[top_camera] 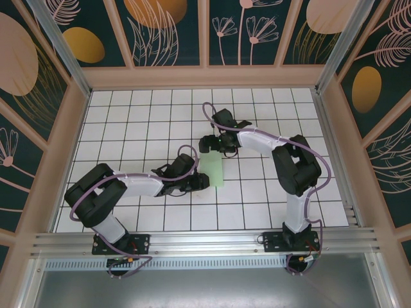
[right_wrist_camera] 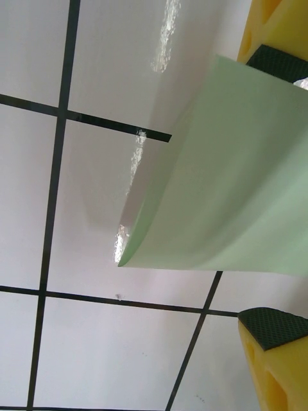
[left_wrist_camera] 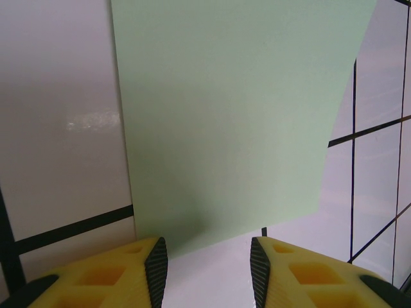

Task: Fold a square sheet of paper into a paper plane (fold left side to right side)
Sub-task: Fold the triangle a second time at the center of the table.

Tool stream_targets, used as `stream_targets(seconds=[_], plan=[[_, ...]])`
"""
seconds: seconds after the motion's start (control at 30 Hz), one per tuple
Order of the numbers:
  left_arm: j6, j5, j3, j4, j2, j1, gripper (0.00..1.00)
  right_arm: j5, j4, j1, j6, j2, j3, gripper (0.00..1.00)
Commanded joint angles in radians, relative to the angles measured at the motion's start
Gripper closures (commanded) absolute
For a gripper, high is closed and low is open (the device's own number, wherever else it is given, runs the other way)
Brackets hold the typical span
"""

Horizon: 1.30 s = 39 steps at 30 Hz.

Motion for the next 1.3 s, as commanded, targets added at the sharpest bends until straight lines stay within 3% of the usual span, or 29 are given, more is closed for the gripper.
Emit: stream_targets(seconds=[0.0,0.53,0.8,1.27], plan=[[0.02,-0.022,0.011,0.01,0.056,-0.014,0.57,0.013,-0.028,0.009,-0.028,-0.025,0.036,0.1],[0.022,-0.023,0.014,0.011,0.063,-0.016,0.57,0.036,-0.078,0.011,-0.081,0.0,0.103,0.1],[0.022,-0.02,0.012,0.012,0.061,-0.017,0.57,-0.035,-0.052,0.003,-0.025,0.006,0.065,0.12],[0.024,-0.025,0.01,0.009,0.052,-0.017,0.57,-0.027,-0.014,-0.037,-0.059,0.029,0.019,0.12]])
